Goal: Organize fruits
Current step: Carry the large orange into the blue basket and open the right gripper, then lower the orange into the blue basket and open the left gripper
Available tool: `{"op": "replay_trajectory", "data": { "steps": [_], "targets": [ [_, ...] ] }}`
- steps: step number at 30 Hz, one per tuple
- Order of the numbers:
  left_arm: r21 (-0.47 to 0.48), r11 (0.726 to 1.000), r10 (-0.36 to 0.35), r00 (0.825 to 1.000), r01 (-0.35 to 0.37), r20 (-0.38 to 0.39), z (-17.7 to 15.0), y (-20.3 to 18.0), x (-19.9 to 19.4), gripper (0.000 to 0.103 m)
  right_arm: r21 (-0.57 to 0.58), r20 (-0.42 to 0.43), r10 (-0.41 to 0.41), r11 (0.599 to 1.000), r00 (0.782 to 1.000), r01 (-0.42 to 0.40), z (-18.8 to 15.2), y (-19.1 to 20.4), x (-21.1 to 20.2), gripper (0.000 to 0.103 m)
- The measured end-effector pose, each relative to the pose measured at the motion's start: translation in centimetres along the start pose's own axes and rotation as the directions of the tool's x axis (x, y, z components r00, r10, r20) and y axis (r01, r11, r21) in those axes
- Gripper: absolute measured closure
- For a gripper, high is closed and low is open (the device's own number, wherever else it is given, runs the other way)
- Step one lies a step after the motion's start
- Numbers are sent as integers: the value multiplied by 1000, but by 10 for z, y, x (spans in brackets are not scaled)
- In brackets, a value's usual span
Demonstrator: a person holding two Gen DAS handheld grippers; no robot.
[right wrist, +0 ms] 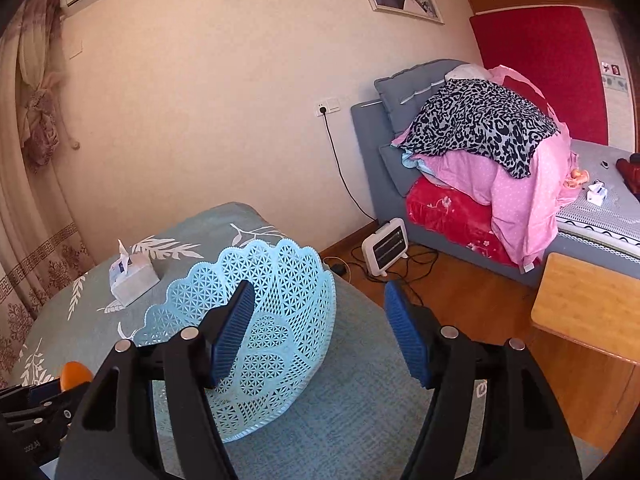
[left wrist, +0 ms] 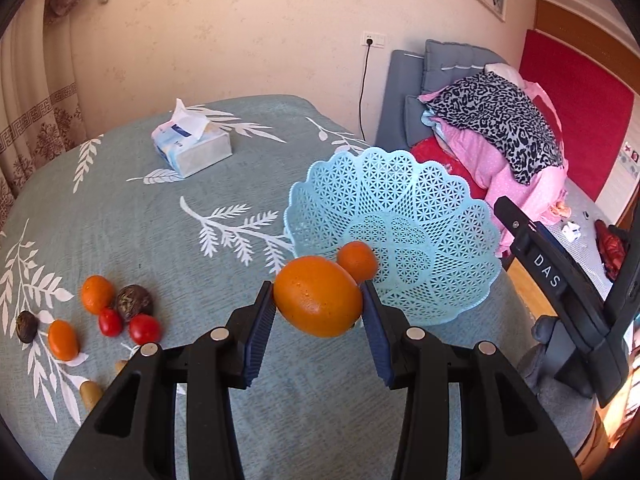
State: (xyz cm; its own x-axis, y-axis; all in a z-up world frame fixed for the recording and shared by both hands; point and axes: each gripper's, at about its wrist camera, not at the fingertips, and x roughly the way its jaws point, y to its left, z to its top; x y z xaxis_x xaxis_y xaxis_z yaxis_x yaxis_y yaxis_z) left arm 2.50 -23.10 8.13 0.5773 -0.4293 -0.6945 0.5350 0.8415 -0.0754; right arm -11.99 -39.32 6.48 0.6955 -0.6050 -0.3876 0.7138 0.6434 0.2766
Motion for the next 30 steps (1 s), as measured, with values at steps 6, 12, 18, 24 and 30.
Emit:
{"op": "replay_trajectory", "data": {
  "steps": [6,12,18,24,30],
  "targets": [
    [25,998,-54,998,54,-20,10,-24,19,59,22,3,9,1000,1000,-9,-1,-4,0,33],
    [-17,996,-87,996,87,-33,10,-27,25,29,45,3,15,999,1000,-15,0,-9,1,30],
    [-27,1000,2,1000,-2,15,9,-11,11,27,47,6,14,999,1000,-15,0,-9,1,27],
    [-55,998,42,998,-40,36,5,9,-3,19,32,12,6,999,1000,-6,-1,-6,0,24],
    [-95,991,100,995,-98,21,-3,31,-11,17,24,11,2,1000,1000,-2,-2,-5,0,24]
  ]
}}
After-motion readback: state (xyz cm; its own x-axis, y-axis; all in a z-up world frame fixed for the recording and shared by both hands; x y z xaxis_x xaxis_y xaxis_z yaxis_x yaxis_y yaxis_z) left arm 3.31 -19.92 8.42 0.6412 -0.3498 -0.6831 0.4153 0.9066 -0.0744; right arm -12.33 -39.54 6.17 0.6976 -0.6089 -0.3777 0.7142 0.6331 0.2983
